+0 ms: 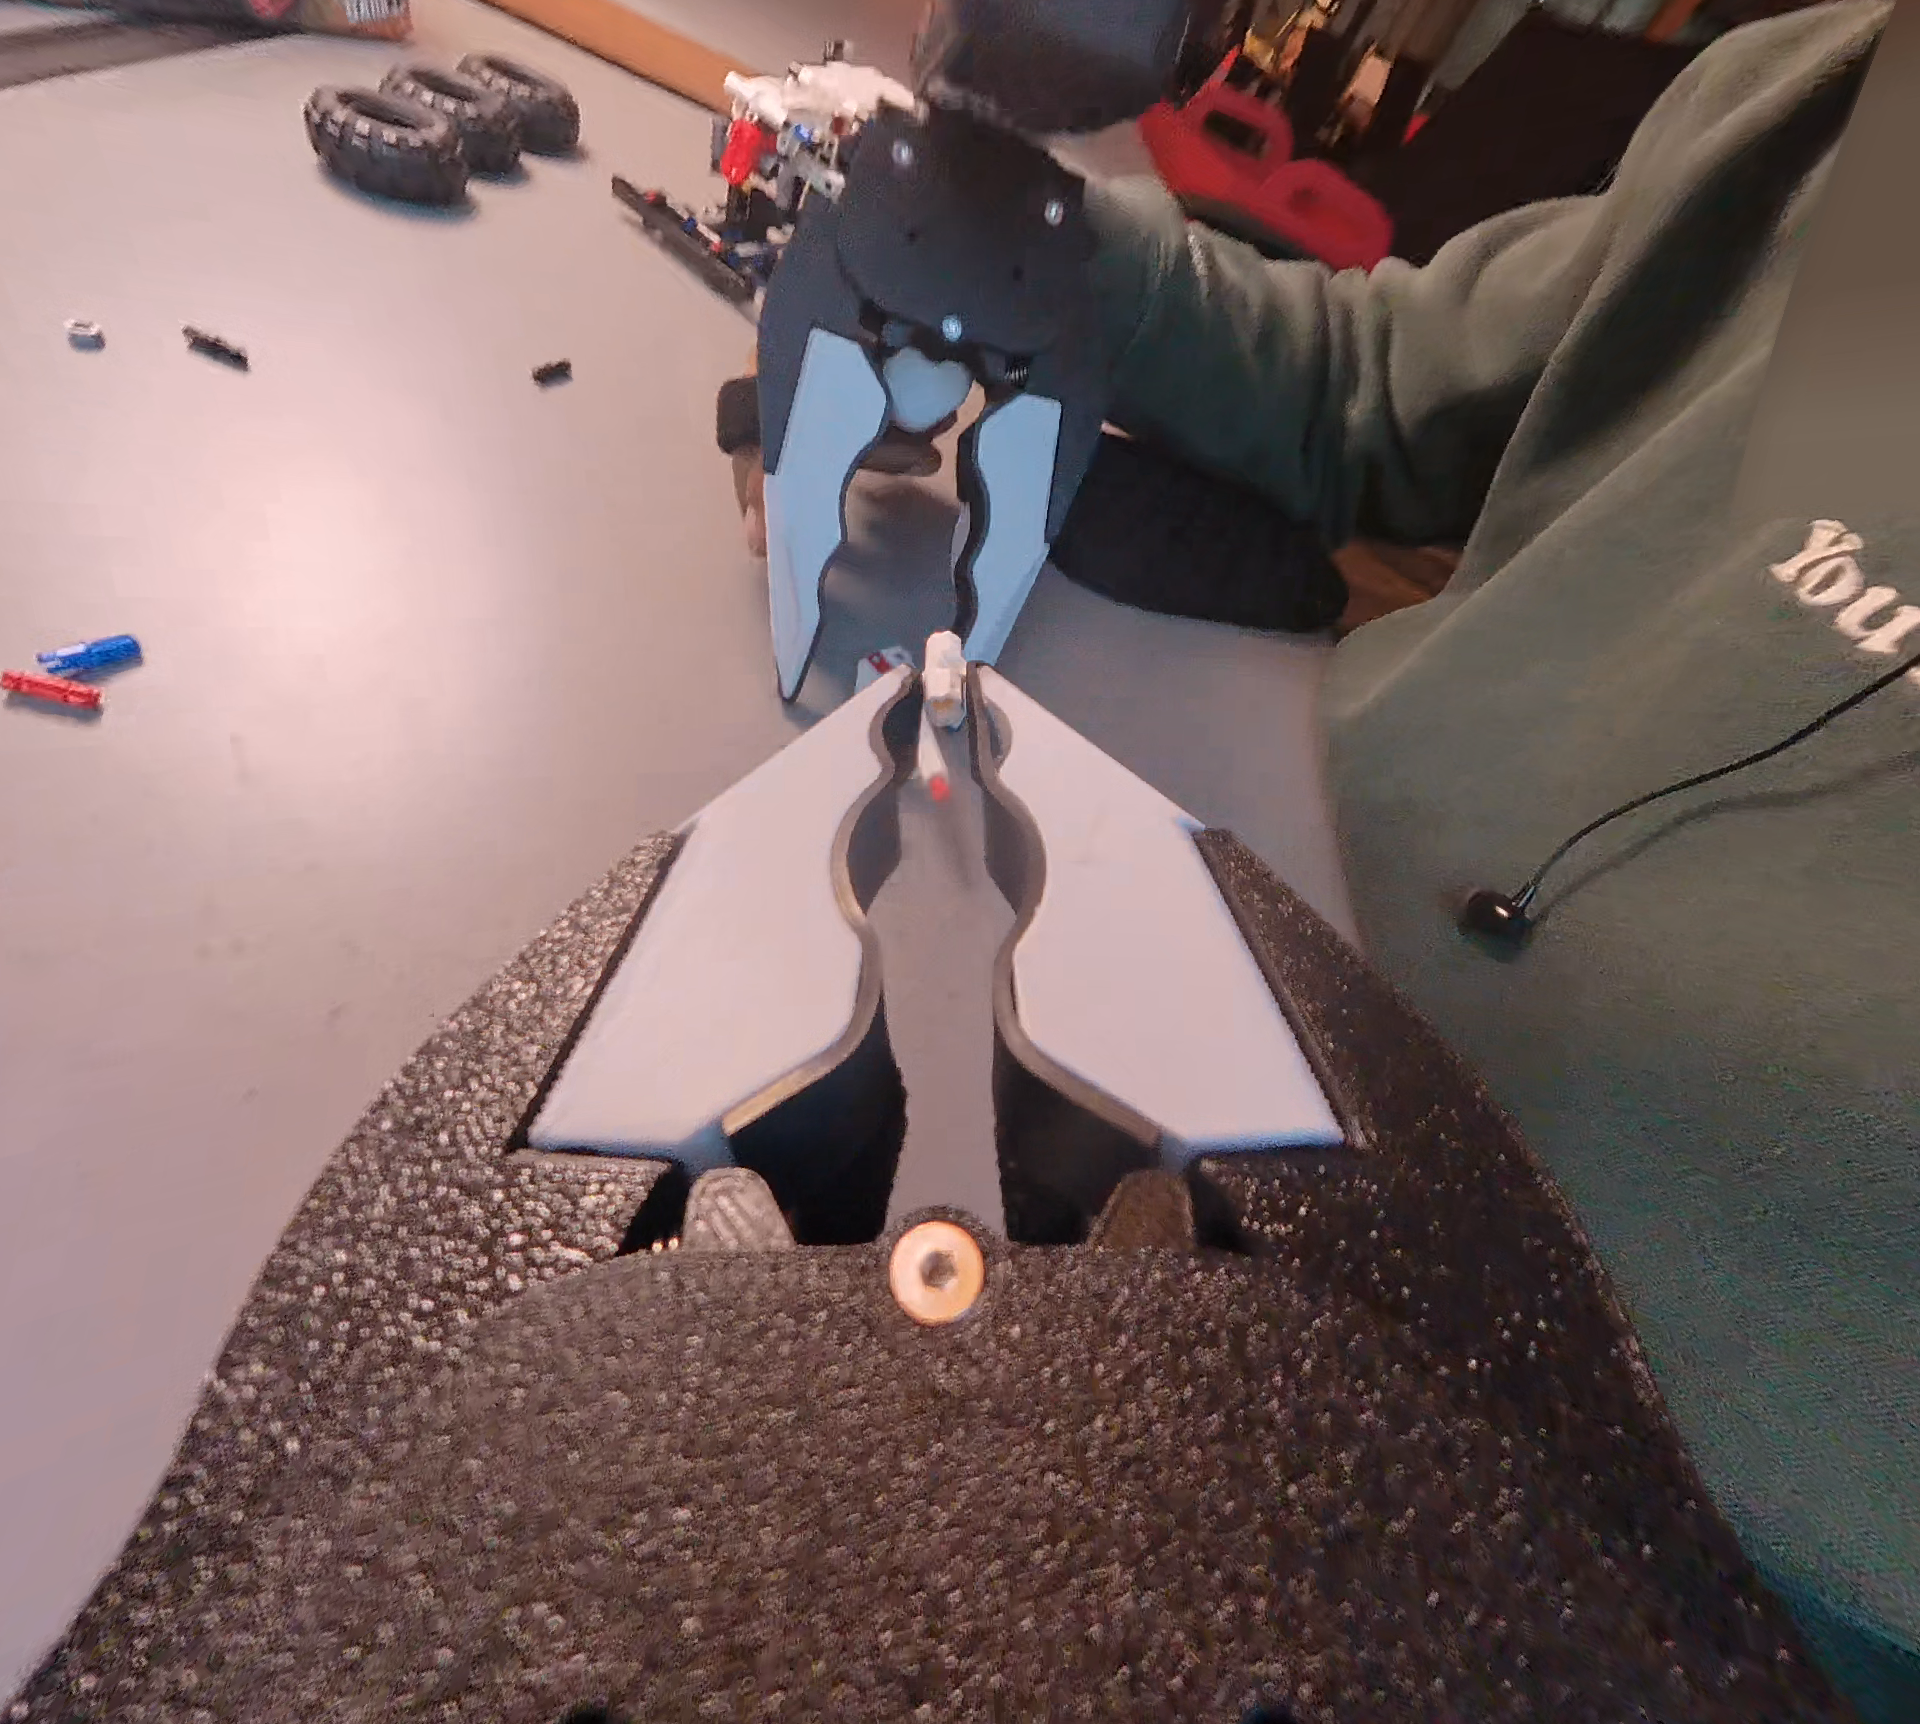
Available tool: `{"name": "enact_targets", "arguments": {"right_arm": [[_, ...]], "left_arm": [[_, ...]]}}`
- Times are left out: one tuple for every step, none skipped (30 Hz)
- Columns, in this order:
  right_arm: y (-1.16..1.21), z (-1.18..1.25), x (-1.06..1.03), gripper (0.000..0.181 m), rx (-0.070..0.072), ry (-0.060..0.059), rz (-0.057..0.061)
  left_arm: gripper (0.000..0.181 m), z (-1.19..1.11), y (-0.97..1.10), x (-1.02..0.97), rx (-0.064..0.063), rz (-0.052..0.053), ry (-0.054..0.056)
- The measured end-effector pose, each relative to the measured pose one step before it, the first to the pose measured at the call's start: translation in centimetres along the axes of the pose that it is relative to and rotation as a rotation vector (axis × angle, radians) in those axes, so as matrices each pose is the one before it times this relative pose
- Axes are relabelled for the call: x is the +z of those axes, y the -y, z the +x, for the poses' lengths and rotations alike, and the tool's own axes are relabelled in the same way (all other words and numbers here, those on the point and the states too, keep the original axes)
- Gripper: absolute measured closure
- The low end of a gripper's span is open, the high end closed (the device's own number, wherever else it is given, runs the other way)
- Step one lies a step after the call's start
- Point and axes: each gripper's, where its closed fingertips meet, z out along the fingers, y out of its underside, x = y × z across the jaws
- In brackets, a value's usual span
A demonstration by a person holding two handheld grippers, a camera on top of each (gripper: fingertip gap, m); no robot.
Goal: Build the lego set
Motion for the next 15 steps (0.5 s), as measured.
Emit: {"name": "enact_targets", "arguments": {"right_arm": [[0.104, 0.130, 0.174, 0.140, 0.0011, 0.0053, -0.0099], [0.066, 0.146, 0.092, 0.143, -0.0095, -0.0079, -0.0075], [-0.019, 0.028, 0.015, 0.144, -0.0084, -0.0076, -0.0081], [-0.004, 0.096, 0.026, 0.146, 0.0024, -0.0157, -0.0028], [0.028, 0.220, 0.040, 0.151, 0.0046, -0.0259, 0.0020], [0.071, -0.076, 0.034, 0.156, 0.0021, -0.0098, 0.0086], [0.075, -0.086, 0.056, 0.159, 0.0009, -0.0157, 0.0124], [0.011, -0.020, -0.025, 0.159, -0.0014, -0.0234, 0.0106], [-0.038, -0.002, -0.083, 0.159, 0.0047, -0.0248, 0.0093], [-0.051, 0.001, -0.110, 0.159, 0.0023, -0.0250, 0.0101], [-0.106, 0.187, -0.121, 0.159, 0.0039, -0.0356, 0.0063], [-0.048, 0.392, -0.158, 0.159, 0.0084, -0.0462, 0.0089], [0.207, 0.447, -0.235, 0.159, 0.0100, -0.0470, 0.0253], [0.528, 0.557, -0.338, 0.159, 0.0139, -0.0520, 0.0418], [0.687, 0.586, -0.388, 0.159, 0.0124, -0.0533, 0.0436]], "left_arm": [[0.174, -0.077, -0.503, 0.196, -0.0067, -0.0288, 0.0073], [0.174, -0.185, -0.436, 0.214, -0.0109, -0.0247, 0.0111], [0.174, -0.212, -0.470, 0.236, -0.0130, -0.0274, 0.0100], [0.174, -0.082, -0.415, 0.232, -0.0052, -0.0236, 0.0024], [0.173, -0.052, -0.263, 0.205, -0.0035, -0.0155, 0.0019], [0.173, -0.067, -0.227, 0.189, -0.0044, -0.0126, 0.0024], [0.173, -0.080, -0.201, 0.166, -0.0016, -0.0115, 0.0040], [0.173, -0.067, -0.189, 0.139, 0.0017, -0.0108, 0.0049], [0.173, -0.061, -0.141, 0.126, 0.0017, -0.0081, 0.0066], [0.173, -0.121, -0.108, 0.085, 0.0017, -0.0068, 0.0107], [0.173, -0.178, -0.135, 0.081, 0.0012, -0.0079, 0.0137], [0.173, -0.113, -0.036, 0.035, 0.0002, -0.0012, 0.0088], [0.173, -0.135, 0.070, 0.006, -0.0036, 0.0055, 0.0097], [0.173, -0.190, 0.120, 0.000, -0.0071, 0.0094, 0.0115], [0.173, -0.185, 0.205, -0.032, -0.0079, 0.0153, 0.0111]]}}
